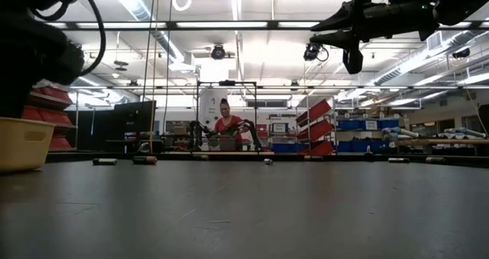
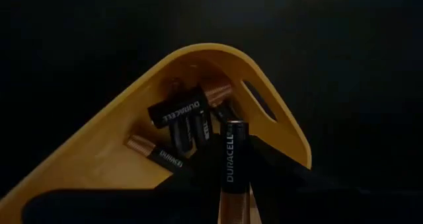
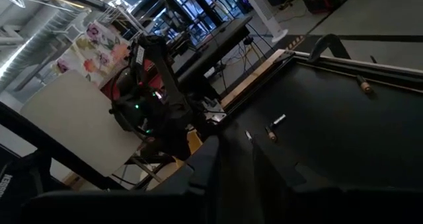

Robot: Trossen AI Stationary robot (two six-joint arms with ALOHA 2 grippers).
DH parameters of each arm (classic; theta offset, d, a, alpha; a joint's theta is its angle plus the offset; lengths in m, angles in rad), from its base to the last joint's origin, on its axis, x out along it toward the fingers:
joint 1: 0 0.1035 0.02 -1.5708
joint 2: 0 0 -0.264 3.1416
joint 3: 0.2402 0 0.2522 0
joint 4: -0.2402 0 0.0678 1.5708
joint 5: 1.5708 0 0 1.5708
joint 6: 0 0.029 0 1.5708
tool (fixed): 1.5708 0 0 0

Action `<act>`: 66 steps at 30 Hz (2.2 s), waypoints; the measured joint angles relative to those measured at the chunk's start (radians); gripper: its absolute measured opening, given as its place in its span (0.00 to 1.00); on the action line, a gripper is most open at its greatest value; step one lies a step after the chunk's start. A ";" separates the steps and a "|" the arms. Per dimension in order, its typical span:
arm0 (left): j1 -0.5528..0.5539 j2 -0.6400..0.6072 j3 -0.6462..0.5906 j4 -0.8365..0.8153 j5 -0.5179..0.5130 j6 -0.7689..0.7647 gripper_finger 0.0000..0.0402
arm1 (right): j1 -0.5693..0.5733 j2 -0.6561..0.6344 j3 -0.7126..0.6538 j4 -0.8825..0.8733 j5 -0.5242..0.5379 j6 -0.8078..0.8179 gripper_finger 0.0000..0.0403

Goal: Sort batteries
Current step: Put the black battery into the yellow bin

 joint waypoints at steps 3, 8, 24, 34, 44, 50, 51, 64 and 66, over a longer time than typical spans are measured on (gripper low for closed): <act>0.000 0.003 -0.039 0.069 0.004 -0.033 0.19 | 0.000 0.000 0.000 0.000 0.000 0.000 0.19; 0.000 0.006 -0.076 0.137 0.002 -0.101 0.20 | 0.000 0.000 0.000 0.001 0.000 0.003 0.19; 0.000 0.006 -0.078 0.142 0.016 -0.182 0.38 | 0.000 0.000 0.000 0.022 0.006 0.002 0.19; 0.000 0.006 0.105 -0.064 -0.203 -0.182 0.33 | 0.001 -0.001 0.027 0.014 0.006 -0.012 0.19; 0.039 0.006 0.174 0.065 -0.440 -0.173 0.31 | 0.025 0.000 0.031 -0.014 0.007 -0.030 0.19; 0.143 0.071 0.161 0.276 -0.445 -0.031 0.31 | 0.046 0.000 0.039 -0.144 0.120 -0.009 0.19; 0.167 0.091 0.161 0.319 -0.433 0.006 0.31 | 0.048 0.000 0.054 -0.202 0.160 -0.004 0.19; 0.489 0.325 0.159 0.683 -0.095 0.364 0.31 | -0.075 0.200 0.477 -1.088 0.317 -0.254 0.19; 0.533 0.335 0.159 0.742 -0.081 0.402 0.31 | -0.089 0.261 0.526 -1.110 0.288 -0.285 0.19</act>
